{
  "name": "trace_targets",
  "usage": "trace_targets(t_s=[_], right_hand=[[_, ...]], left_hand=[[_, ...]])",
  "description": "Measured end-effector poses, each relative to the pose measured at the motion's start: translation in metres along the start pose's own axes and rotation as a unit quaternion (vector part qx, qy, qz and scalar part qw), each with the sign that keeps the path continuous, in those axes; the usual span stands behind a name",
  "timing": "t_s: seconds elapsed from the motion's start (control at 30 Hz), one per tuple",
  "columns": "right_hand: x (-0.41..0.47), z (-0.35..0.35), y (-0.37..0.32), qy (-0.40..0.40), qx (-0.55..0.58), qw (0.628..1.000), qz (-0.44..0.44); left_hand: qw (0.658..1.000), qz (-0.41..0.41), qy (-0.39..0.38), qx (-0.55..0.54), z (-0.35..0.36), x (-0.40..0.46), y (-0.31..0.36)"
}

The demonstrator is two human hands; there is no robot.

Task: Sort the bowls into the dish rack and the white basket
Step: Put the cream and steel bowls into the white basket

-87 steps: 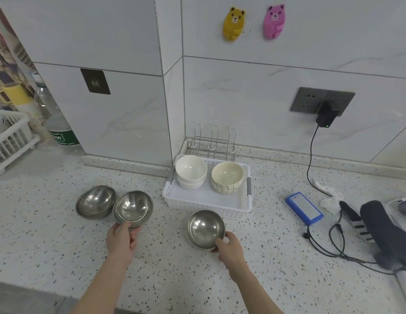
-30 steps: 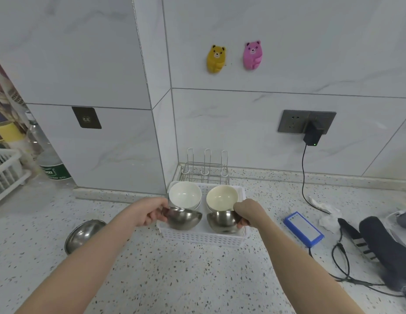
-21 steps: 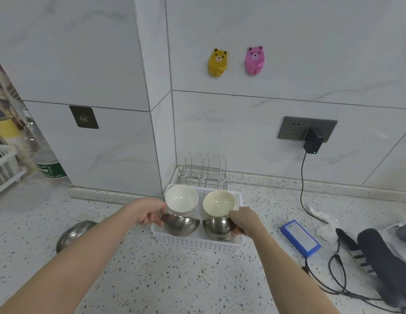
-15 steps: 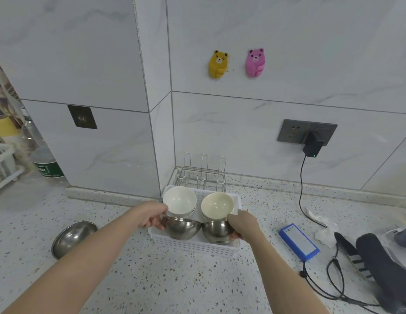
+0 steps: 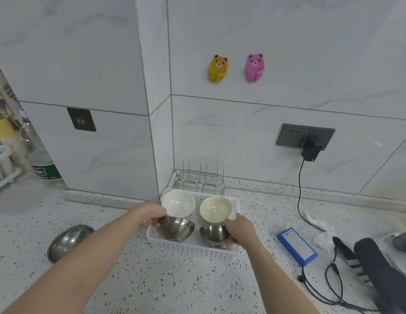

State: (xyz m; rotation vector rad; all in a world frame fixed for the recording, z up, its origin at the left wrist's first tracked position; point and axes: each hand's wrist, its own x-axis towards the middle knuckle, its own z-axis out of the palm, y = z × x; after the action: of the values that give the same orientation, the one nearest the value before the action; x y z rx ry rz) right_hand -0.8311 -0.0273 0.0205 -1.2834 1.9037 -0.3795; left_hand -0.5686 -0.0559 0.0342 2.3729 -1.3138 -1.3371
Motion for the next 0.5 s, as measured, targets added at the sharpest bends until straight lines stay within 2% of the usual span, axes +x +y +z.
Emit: trace_targets(t_s=[0.5], right_hand=[[-0.015, 0.012, 0.009, 0.025, 0.038, 0.999, -0.025]], left_hand=[[0.996, 0.05, 0.061, -0.034, 0.025, 0.004, -0.016]])
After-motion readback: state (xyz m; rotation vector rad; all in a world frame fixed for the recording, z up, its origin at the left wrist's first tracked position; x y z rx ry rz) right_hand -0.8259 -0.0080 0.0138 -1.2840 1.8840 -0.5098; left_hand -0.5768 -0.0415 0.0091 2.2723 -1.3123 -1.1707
